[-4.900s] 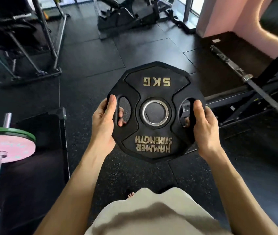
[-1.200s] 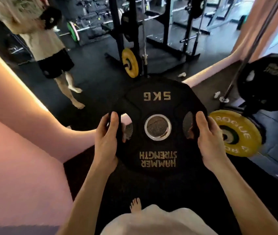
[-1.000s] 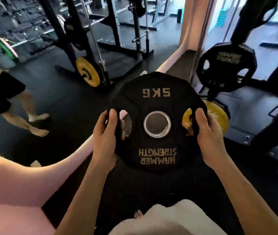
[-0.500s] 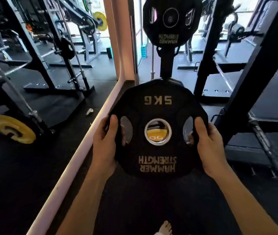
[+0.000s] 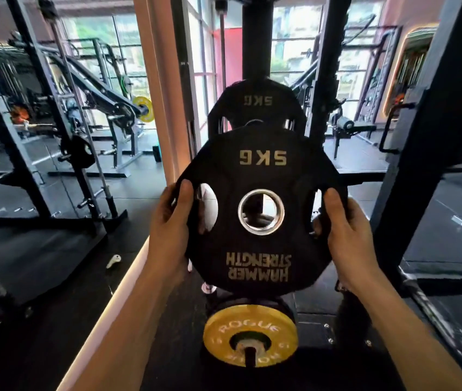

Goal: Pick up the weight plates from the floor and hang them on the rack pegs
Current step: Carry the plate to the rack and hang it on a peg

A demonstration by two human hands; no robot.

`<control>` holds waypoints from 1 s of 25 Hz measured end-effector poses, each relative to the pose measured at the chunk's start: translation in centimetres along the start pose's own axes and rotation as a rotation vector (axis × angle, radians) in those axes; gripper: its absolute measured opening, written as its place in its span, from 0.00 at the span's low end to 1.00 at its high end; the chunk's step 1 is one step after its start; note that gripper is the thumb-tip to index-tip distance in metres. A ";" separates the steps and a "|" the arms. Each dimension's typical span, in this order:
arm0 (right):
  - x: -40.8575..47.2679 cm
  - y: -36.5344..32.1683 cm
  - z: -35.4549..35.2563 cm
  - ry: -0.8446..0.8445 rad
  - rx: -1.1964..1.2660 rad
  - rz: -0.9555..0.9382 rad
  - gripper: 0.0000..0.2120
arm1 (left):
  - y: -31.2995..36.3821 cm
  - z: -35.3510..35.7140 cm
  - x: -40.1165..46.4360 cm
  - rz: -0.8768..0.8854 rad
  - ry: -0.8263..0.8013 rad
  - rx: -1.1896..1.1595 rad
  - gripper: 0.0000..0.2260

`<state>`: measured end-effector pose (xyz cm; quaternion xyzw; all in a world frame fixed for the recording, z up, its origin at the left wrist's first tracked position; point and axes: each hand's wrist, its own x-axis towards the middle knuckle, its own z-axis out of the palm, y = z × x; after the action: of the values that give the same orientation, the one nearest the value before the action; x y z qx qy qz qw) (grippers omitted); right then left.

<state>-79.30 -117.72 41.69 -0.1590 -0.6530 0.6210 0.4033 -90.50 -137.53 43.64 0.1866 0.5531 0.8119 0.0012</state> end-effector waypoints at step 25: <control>20.9 1.3 5.5 0.044 -0.185 -0.128 0.20 | -4.9 6.0 22.4 0.058 -0.180 -0.152 0.07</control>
<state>-96.70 -106.43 47.92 -0.1672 -0.7074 0.5276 0.4396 -110.52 -125.60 47.93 0.2738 0.4819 0.8313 0.0416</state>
